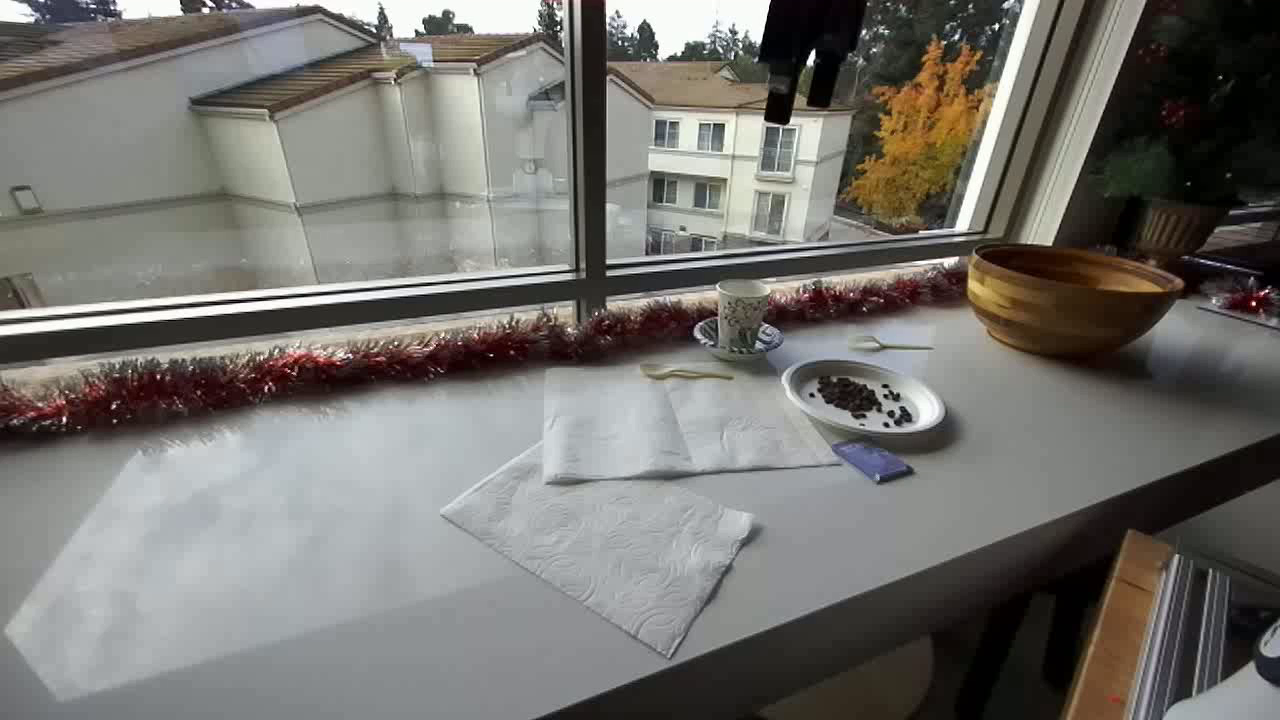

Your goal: Using the spoon, scoop a little of the plate's objects into the cup

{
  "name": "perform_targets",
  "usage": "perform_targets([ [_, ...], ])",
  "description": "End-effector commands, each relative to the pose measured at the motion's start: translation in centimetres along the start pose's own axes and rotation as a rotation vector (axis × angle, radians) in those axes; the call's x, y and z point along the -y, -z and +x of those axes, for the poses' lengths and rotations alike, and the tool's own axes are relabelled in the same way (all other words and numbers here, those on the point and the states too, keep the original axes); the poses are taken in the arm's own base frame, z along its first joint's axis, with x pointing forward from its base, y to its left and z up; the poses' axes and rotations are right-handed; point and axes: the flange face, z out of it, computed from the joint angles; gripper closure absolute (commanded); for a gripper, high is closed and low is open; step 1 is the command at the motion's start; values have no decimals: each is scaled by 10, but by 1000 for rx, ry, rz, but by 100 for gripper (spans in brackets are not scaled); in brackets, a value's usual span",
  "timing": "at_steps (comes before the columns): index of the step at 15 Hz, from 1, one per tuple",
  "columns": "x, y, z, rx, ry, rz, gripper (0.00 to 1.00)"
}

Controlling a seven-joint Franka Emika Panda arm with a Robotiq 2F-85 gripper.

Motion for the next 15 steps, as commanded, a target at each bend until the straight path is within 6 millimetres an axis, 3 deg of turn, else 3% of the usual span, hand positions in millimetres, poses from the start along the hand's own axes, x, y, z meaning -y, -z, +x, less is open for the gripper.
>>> perform_targets([
  [1,0,0,0,0,0,0,0],
  [9,0,0,0,0,0,0,0],
  [11,-9,-13,3,-24,62,29,0],
  [15,-49,-56,-3,-167,230,53,0],
])
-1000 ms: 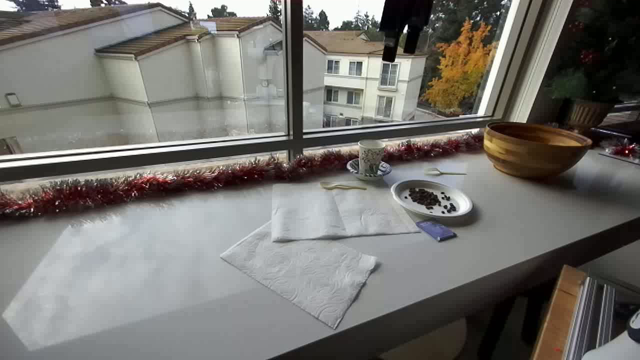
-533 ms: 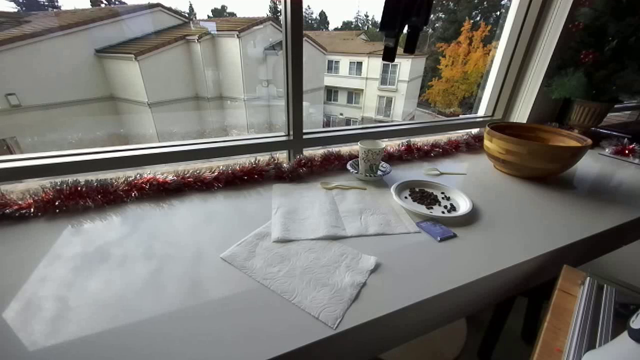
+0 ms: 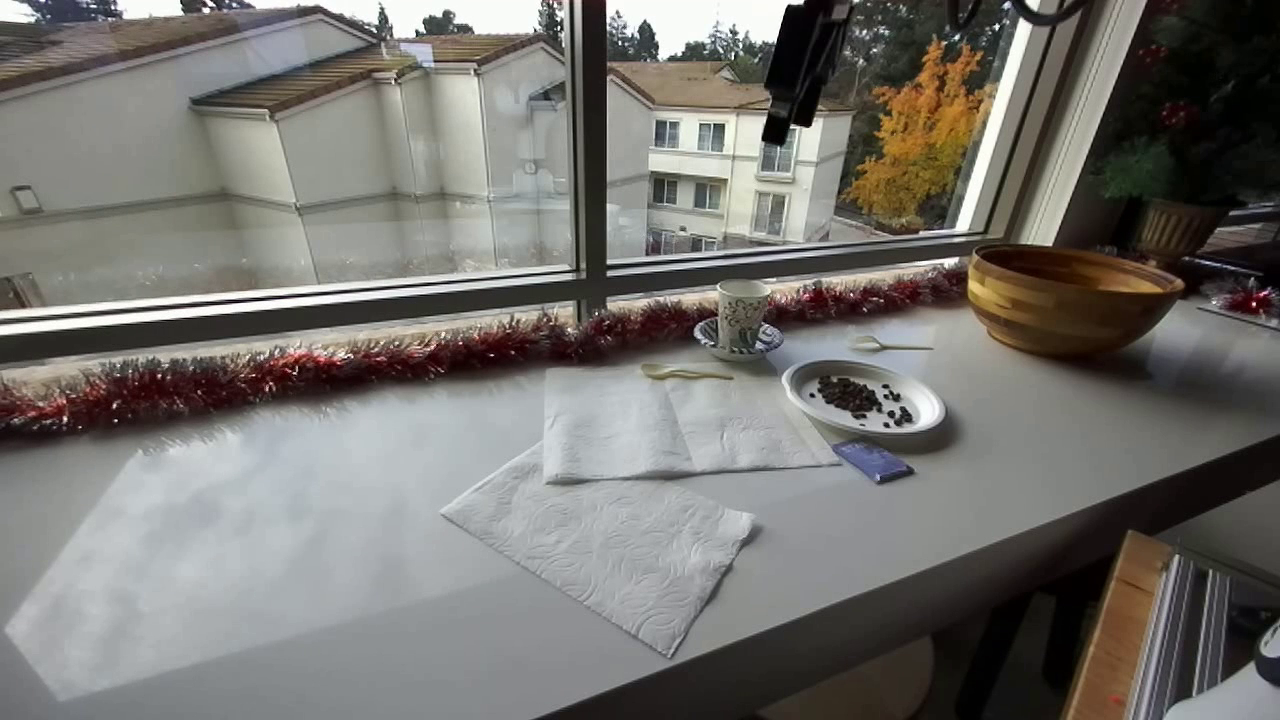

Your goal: Using the spoon, scoop a little of the plate's objects into the cup

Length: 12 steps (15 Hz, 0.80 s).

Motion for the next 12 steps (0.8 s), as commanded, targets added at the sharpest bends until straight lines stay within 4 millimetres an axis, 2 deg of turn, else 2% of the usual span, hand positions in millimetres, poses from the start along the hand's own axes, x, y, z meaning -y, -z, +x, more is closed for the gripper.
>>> perform_targets([
  [1,-34,-43,-15,-126,117,39,0],
  [3,-44,-71,-21,-186,170,66,0],
  [6,-44,-103,-26,-273,244,131,0],
  [9,-49,-123,-30,-346,277,197,0],
  [12,-68,-142,-43,-392,278,225,0],
])
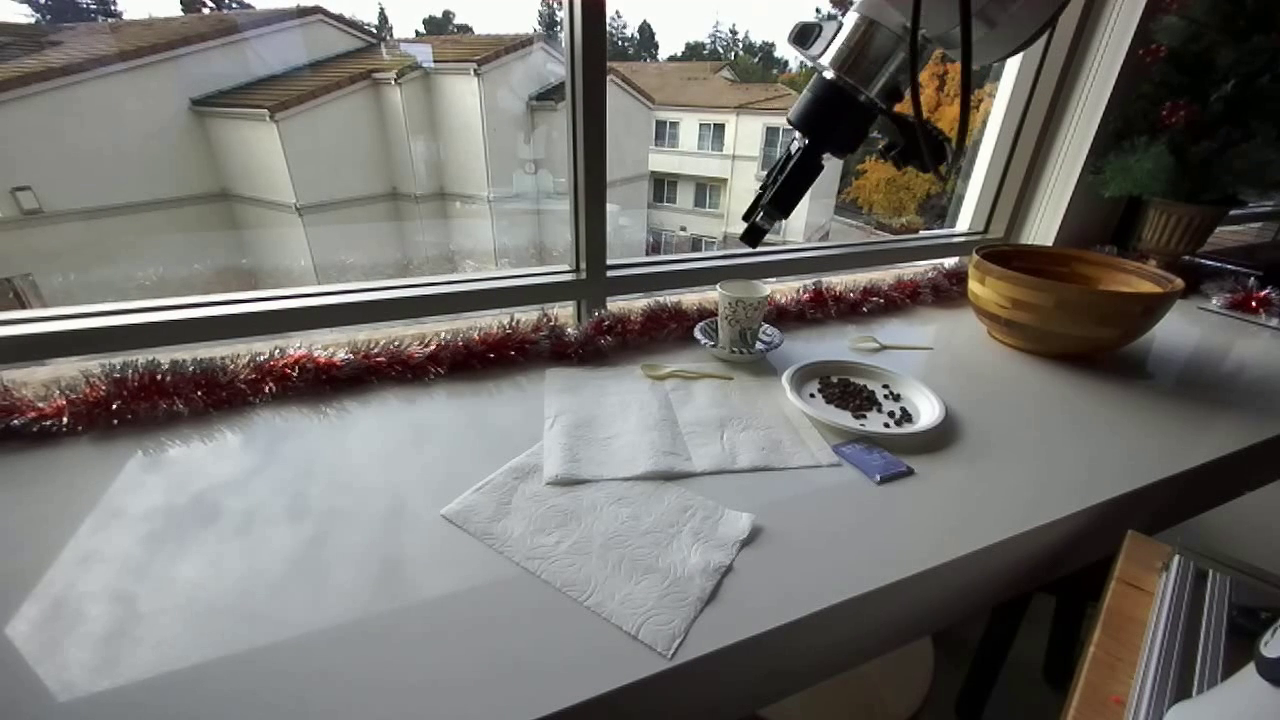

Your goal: Using the spoon, scoop a little of the plate's objects into the cup

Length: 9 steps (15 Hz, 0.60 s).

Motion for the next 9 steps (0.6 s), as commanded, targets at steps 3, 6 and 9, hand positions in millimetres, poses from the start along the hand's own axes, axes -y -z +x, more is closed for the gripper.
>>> perform_targets([
  [3,-15,-6,-26,-47,-12,15,0],
  [6,-18,-6,-31,-54,-16,14,0],
  [9,-17,-7,-28,-56,-12,16,0],
])
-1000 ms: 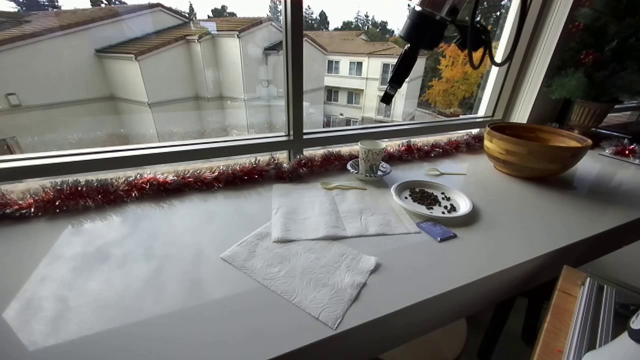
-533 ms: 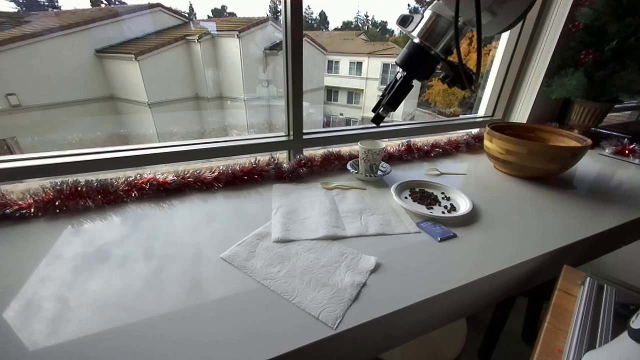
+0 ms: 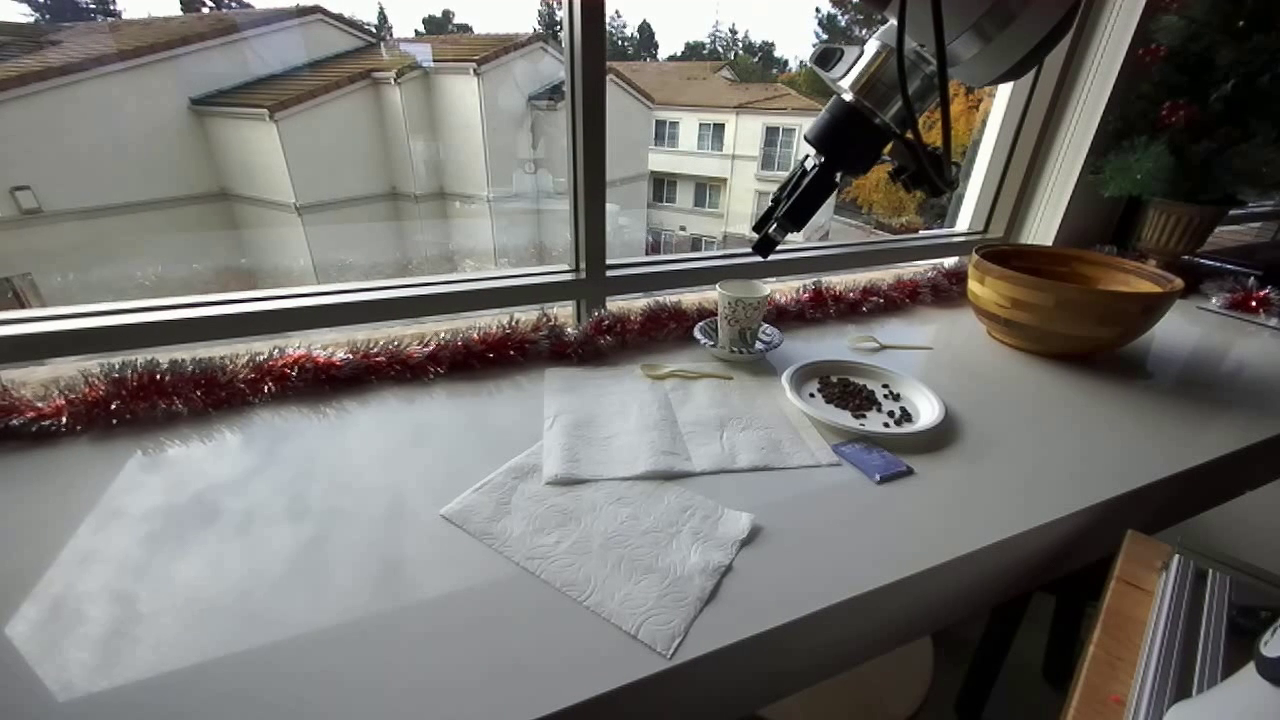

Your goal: Using the spoon, scoop a little of the plate's objects into the cup

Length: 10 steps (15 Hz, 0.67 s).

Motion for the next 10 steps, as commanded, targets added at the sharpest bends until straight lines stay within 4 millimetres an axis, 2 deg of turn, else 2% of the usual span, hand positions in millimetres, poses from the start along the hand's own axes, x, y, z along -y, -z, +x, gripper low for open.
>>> perform_targets([
  [1,-5,-4,-4,0,-1,-2,0],
  [7,-26,-20,-27,63,-26,-32,0],
  [10,-31,-32,-33,103,-26,-50,0],
])
